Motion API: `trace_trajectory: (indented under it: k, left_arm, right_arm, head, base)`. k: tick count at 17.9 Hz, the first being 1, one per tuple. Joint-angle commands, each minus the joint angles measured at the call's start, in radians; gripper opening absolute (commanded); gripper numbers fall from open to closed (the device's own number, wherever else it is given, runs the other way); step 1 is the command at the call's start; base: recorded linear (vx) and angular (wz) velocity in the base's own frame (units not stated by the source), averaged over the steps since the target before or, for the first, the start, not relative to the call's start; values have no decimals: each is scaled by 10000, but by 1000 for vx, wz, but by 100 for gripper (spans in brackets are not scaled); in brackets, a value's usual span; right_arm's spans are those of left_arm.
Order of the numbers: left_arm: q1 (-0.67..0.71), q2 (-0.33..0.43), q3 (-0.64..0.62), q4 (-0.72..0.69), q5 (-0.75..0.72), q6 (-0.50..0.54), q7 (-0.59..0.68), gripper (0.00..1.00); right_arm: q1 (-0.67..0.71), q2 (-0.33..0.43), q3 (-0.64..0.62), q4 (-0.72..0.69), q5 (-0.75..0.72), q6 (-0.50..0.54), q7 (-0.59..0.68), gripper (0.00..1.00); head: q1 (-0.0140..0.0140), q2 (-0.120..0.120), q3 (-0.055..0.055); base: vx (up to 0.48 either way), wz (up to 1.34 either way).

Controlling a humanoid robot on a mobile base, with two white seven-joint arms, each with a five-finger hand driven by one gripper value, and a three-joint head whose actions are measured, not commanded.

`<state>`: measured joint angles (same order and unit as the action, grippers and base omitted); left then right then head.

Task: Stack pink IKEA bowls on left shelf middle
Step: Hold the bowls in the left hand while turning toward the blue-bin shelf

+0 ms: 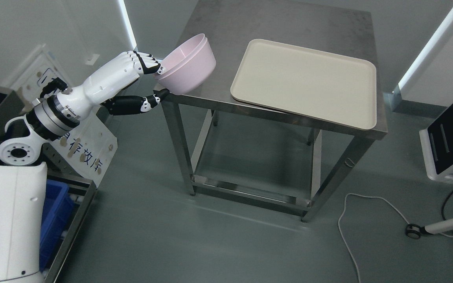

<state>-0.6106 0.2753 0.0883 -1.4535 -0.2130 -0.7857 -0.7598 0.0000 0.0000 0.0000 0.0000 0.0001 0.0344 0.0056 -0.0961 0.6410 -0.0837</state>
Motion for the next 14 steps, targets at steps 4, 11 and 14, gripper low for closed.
trace_trajectory:
  k: [4, 11, 14]
  left_arm:
    - [169, 39, 206, 39, -3, 3, 5, 0]
    - [231, 39, 344, 54, -3, 3, 5, 0]
    - [307, 39, 359, 145, -18, 3, 5, 0]
  right_arm:
    - [292, -175, -107, -337, -1, -6, 5, 100]
    - [292, -175, -107, -337, -1, 9, 5, 100]
    - [292, -175, -107, -337, -1, -6, 5, 100]
  head:
    - [0, 0, 0]
    - [0, 0, 0]
    - [0, 0, 0]
  base:
    - [-133, 322]
    - [-169, 165]
    - [-168, 82]
